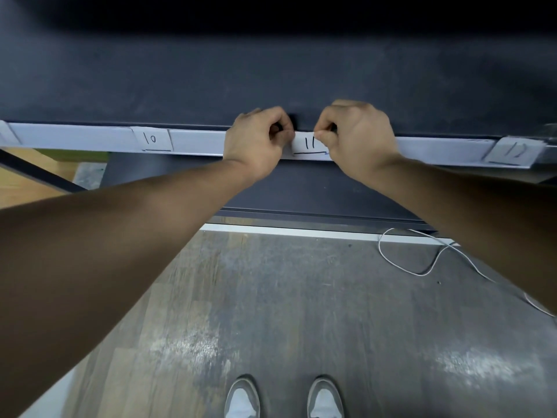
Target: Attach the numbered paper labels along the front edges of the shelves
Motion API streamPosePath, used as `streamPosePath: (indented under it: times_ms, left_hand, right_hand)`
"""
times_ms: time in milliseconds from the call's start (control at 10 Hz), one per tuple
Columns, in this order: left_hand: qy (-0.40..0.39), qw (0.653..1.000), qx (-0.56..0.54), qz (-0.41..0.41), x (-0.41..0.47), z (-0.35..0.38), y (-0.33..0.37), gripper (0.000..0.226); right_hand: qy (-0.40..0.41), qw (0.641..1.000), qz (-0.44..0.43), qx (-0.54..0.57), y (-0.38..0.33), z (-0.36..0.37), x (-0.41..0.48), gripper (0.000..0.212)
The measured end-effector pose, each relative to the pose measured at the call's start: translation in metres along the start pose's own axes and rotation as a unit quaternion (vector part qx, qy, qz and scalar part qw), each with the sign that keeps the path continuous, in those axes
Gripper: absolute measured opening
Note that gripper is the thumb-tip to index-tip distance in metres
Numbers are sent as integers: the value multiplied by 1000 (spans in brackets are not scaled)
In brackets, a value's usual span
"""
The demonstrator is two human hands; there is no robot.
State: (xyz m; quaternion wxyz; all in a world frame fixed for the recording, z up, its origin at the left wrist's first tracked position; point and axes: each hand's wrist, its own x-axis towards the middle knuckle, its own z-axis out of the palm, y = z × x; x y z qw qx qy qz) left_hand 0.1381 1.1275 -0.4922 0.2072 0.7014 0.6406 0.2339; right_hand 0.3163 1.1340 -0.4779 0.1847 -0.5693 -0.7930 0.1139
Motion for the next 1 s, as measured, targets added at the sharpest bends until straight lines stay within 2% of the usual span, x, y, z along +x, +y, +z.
streamPosePath:
  times_ms: [400, 600, 700, 800, 900, 1000]
  left_hand:
    - [-15, 1000, 19, -16, 1, -1, 3, 7]
    - [-9, 1000, 3, -10, -3, -7, 6, 6]
    - [-7, 1000, -9, -14, -6, -8, 8, 5]
    - [-8, 1000, -3, -22, -6, -8, 9, 6]
    - [-12, 999, -11, -31, -10, -9, 13, 17]
    - [-71, 996, 17, -52, -34, -21, 24, 59]
  right_hand:
    - [2, 998, -40, -38, 1, 4, 1, 9]
    - [40, 991, -98, -84, 0, 6, -7, 9]
    - [70, 987, -105, -96, 0, 9, -12, 8]
    - [61, 988, -93, -104, -1, 9, -14, 9]
    - [37, 992, -69, -101, -9, -1, -12, 16]
    - [-118, 976, -36, -177, -20, -19, -34, 45]
